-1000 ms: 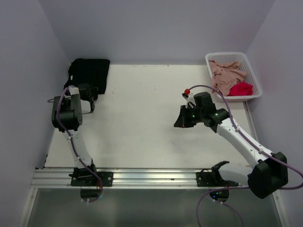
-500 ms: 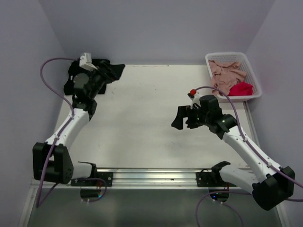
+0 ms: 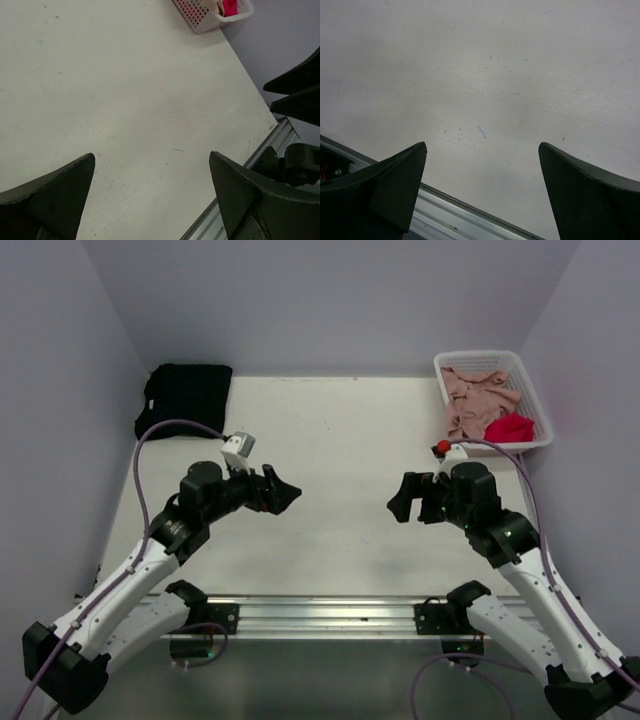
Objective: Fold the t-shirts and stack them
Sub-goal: Put the neatly folded tshirt into the corner of the board with the left arm
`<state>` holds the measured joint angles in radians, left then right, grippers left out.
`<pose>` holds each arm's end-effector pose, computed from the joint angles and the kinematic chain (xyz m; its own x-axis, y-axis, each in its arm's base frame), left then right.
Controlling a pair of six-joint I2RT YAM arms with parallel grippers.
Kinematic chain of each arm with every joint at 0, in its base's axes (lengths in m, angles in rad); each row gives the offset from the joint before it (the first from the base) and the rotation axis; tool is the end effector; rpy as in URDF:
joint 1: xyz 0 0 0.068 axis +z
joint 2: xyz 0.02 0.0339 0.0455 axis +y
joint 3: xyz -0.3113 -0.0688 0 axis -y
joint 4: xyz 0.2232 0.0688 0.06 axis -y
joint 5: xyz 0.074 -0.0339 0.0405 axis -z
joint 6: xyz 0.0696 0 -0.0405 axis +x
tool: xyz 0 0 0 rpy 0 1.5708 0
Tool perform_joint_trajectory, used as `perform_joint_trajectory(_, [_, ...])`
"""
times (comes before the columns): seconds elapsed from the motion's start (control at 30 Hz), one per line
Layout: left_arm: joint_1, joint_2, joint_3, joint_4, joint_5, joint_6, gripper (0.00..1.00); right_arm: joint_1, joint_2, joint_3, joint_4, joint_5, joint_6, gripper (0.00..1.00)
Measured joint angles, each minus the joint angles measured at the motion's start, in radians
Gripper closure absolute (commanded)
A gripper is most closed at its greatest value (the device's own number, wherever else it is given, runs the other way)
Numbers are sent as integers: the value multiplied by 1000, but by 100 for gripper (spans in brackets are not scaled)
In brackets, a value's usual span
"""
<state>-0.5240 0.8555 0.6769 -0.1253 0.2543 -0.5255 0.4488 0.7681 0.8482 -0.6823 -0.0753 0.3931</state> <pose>0.1480 -0.1057 0.3256 -0.5713 -0.2306 -0.7877 0.4687 0.6961 -0.5438 0.1166 0.0620 0.3262 -0.6586 0.1068 -0.7449 -0.2558 0.8992 0.3550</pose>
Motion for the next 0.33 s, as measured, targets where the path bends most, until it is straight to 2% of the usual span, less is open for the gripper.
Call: perform_joint_trajectory(0.33, [-8,-171,-30,-149,-33,24,0,0,-77,-23,-53,55,16,1])
